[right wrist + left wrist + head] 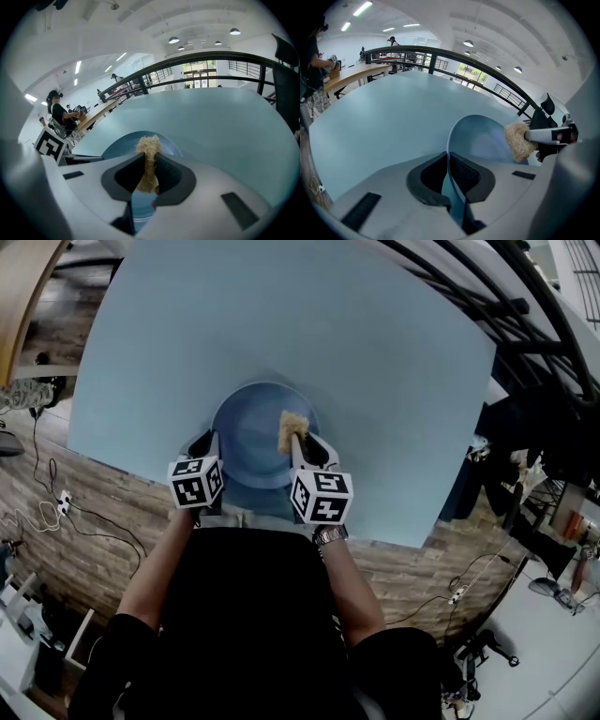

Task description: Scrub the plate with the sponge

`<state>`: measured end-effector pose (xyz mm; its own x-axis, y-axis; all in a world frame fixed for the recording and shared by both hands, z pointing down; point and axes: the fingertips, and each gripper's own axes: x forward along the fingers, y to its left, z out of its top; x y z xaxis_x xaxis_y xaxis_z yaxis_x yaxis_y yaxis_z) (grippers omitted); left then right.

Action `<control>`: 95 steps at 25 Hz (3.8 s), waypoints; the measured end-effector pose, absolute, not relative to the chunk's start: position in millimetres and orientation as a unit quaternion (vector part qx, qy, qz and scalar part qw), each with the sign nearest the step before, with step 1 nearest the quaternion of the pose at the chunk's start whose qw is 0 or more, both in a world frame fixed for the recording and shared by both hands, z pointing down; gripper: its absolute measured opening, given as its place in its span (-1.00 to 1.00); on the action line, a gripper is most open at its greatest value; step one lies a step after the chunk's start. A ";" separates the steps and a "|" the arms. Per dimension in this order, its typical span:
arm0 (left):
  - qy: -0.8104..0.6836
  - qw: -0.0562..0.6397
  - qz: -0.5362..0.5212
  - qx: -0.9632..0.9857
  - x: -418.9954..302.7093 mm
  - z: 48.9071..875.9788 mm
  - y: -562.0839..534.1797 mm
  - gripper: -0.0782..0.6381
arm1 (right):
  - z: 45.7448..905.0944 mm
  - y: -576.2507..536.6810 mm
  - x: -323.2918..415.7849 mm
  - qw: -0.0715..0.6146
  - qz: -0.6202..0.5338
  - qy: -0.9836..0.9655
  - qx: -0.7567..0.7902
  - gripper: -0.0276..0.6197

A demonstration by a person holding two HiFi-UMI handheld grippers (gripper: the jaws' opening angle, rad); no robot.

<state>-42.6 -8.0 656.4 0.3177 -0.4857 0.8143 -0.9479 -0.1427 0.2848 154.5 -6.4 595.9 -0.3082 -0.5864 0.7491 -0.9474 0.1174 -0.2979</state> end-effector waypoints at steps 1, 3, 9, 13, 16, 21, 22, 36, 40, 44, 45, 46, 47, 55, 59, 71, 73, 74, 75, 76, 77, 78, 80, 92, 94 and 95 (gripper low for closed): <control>-0.512 0.409 0.282 0.701 -42.5 656.3 -8.1 -0.76 | 596.2 -6.2 148.4 0.232 0.388 -0.714 0.534 -0.71; -0.512 0.410 0.282 0.701 -42.1 656.4 -7.7 -0.76 | 597.1 -5.4 136.2 0.231 0.391 -0.721 0.523 -0.71; -0.512 0.411 0.281 0.700 -42.2 656.2 -8.1 -0.76 | 598.9 -2.1 98.7 0.234 0.395 -0.744 0.486 -0.70; -0.512 0.411 0.280 0.700 -42.7 655.9 -7.9 -0.76 | 602.0 1.4 77.0 0.229 0.405 -0.753 0.466 -0.70; -0.512 0.411 0.279 0.701 -42.8 655.3 -7.8 -0.76 | 604.8 3.3 62.5 0.226 0.411 -0.757 0.455 -0.71; -0.511 0.412 0.279 0.701 -44.8 656.6 -7.7 -0.76 | 609.2 5.6 42.2 0.227 0.418 -0.763 0.438 -0.71; -0.511 0.412 0.279 0.701 -44.8 656.8 -7.6 -0.76 | 610.3 6.6 38.8 0.229 0.418 -0.764 0.434 -0.71; -0.510 0.411 0.280 0.702 -44.4 655.0 -7.0 -0.76 | 625.4 18.6 25.3 0.250 0.424 -0.768 0.411 -0.71; -0.511 0.412 0.279 0.701 -45.2 655.7 -6.8 -0.76 | 628.4 19.5 32.1 0.248 0.428 -0.762 0.418 -0.70; -0.511 0.411 0.279 0.701 -45.2 654.8 -7.2 -0.76 | 627.8 19.9 36.5 0.249 0.429 -0.760 0.420 -0.70; -0.511 0.411 0.279 0.701 -45.4 654.8 -7.1 -0.76 | 627.6 20.1 37.5 0.250 0.427 -0.760 0.421 -0.70; -0.511 0.411 0.279 0.701 -45.8 655.1 -7.0 -0.76 | 627.7 20.3 38.7 0.250 0.426 -0.760 0.422 -0.70; -0.511 0.411 0.279 0.702 -46.1 655.7 -6.9 -0.76 | 628.1 20.5 40.3 0.251 0.425 -0.760 0.424 -0.70; -0.510 0.409 0.281 0.702 -46.1 655.9 -7.1 -0.76 | 630.0 20.3 63.4 0.245 0.431 -0.746 0.445 -0.70; -0.509 0.408 0.281 0.704 -46.2 655.0 -7.5 -0.76 | 629.6 19.2 72.9 0.242 0.431 -0.741 0.454 -0.70; -0.506 0.404 0.285 0.707 -44.6 655.8 -6.7 -0.76 | 630.5 19.8 97.4 0.241 0.432 -0.727 0.477 -0.70; -0.507 0.403 0.285 0.707 -42.9 655.4 -6.4 -0.76 | 630.0 20.1 103.1 0.240 0.431 -0.725 0.481 -0.70; -0.507 0.402 0.285 0.707 -42.3 655.4 -6.1 -0.76 | 629.9 20.4 105.8 0.240 0.431 -0.723 0.483 -0.70; -0.507 0.402 0.285 0.707 -42.2 655.3 -5.9 -0.76 | 629.9 20.7 108.1 0.239 0.432 -0.721 0.486 -0.70; -0.508 0.402 0.286 0.707 -42.5 655.1 -6.0 -0.76 | 629.8 20.9 110.0 0.238 0.433 -0.720 0.488 -0.70; -0.508 0.401 0.286 0.707 -43.0 654.7 -6.5 -0.76 | 629.5 20.6 111.6 0.238 0.433 -0.719 0.489 -0.70; -0.508 0.401 0.286 0.707 -43.6 654.3 -7.2 -0.76 | 629.0 20.1 112.9 0.238 0.434 -0.718 0.490 -0.70; -0.509 0.400 0.286 0.706 -44.4 654.1 -8.1 -0.76 | 628.7 19.5 115.0 0.237 0.434 -0.717 0.491 -0.70; -0.522 0.398 0.281 0.700 -42.2 654.1 -6.3 -0.76 | 628.5 25.1 140.4 0.236 0.430 -0.712 0.503 -0.70; -0.523 0.399 0.280 0.699 -42.0 654.2 -6.9 -0.76 | 628.6 25.0 145.0 0.238 0.428 -0.712 0.504 -0.70; -0.524 0.399 0.279 0.699 -42.1 654.5 -7.2 -0.76 | 628.9 24.8 146.9 0.238 0.427 -0.712 0.504 -0.70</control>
<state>-42.1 -7.2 654.5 0.2943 -0.5106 0.8079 -0.9553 -0.1324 0.2643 146.9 24.8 628.9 -0.3776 -0.5143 0.7701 -0.9214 0.1265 -0.3674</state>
